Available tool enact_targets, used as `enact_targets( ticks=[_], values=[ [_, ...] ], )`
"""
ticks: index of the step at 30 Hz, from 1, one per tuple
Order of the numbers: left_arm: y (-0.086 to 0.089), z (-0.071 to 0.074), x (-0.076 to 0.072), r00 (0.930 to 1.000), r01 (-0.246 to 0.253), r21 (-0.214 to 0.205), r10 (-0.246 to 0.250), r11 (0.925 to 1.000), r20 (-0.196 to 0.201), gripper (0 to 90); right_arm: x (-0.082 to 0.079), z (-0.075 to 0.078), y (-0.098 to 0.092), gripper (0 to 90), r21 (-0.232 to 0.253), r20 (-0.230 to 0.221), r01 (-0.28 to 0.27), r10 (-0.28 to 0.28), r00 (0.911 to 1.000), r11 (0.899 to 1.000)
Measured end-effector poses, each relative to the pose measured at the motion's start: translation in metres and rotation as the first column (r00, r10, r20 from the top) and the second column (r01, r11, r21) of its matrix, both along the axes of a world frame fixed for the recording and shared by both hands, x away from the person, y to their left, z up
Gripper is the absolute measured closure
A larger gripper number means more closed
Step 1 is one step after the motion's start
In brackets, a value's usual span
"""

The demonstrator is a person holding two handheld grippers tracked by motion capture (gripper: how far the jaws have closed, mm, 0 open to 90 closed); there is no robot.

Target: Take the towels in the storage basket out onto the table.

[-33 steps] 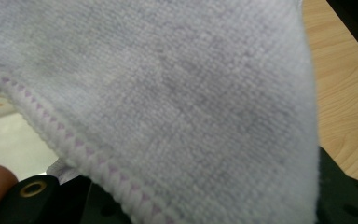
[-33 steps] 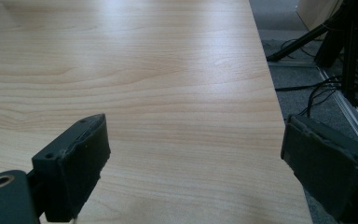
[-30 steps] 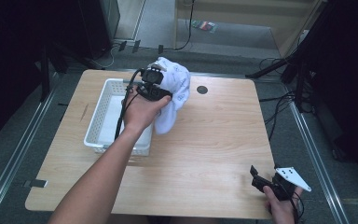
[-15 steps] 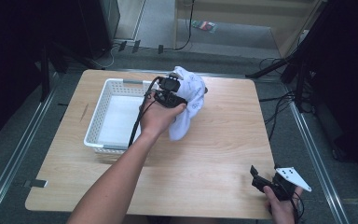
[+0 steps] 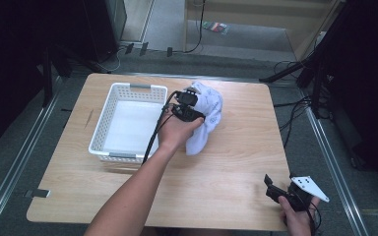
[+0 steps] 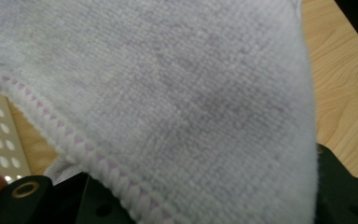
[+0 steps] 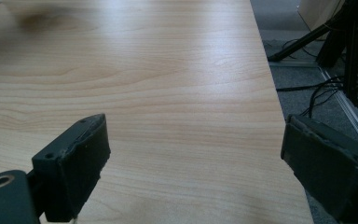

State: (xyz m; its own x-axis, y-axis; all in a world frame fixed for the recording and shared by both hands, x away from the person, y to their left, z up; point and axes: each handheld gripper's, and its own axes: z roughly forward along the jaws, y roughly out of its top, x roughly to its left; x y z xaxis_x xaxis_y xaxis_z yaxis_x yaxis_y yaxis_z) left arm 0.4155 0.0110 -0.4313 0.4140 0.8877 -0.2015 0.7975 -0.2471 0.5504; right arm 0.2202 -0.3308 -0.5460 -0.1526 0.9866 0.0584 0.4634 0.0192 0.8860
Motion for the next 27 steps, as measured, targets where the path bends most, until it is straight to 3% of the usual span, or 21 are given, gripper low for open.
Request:
enact_targets(
  ticks=[5,6,10,13,14,15,16,18,22,23,27],
  values=[
    [-0.001,-0.016,0.002,0.9996,0.013,-0.027,-0.014,0.9996,-0.027,49.2,0.0,0.0,0.0,7.9,-0.001,0.0,-0.001,0.001,1.0,1.0],
    [-0.001,-0.022,0.002,0.9993,0.019,-0.06,-0.021,0.998,-0.031,48.9,0.0,0.0,0.0,7.9,-0.003,-0.001,-0.002,0.002,1.0,1.0],
    [-0.007,-0.034,0.0,0.9986,0.043,-0.047,-0.045,0.998,-0.03,45.9,0.0,0.0,0.0,7.8,-0.002,0.0,-0.002,0.002,1.0,1.0],
    [-0.008,-0.039,0.0,0.9976,0.061,-0.04,-0.062,0.9973,-0.03,31.8,0.0,0.0,0.0,7.8,-0.002,0.0,-0.002,0.002,1.0,1.0],
    [-0.007,-0.045,0.002,0.9961,0.059,-0.085,-0.064,0.9946,-0.061,20.4,0.0,0.0,0.0,7.8,-0.001,0.001,-0.002,0.002,1.0,1.0],
    [-0.007,-0.045,0.002,0.9961,0.059,-0.085,-0.064,0.9946,-0.061,15.1,0.0,0.0,0.0,7.8,-0.001,0.002,-0.002,0.002,1.0,1.0],
    [-0.006,-0.042,0.001,0.9969,0.02,-0.061,-0.025,0.9979,-0.075,9.9,0.0,0.0,0.0,7.8,-0.001,0.003,-0.003,0.003,1.0,1.0],
    [-0.003,-0.04,0.002,0.9954,0.014,-0.085,-0.021,0.9963,-0.093,0.8,0.0,0.0,0.0,7.9,-0.001,0.003,-0.003,0.003,1.0,1.0],
    [0.003,-0.035,0.001,0.9959,0.025,-0.083,-0.032,0.9963,-0.085,0.0,0.0,0.0,0.0,7.9,0.0,0.0,-0.002,0.002,1.0,1.0],
    [0.004,-0.034,0.0,0.9972,0.005,-0.077,-0.011,0.997,-0.075,0.0,0.0,0.0,0.0,7.8,-0.001,0.0,-0.002,0.002,1.0,1.0],
    [0.01,-0.028,-0.001,0.9985,0.001,-0.076,-0.005,0.9971,-0.055,0.0,0.0,0.0,0.001,7.9,-0.002,-0.002,-0.001,0.001,1.0,1.0]
  ],
)
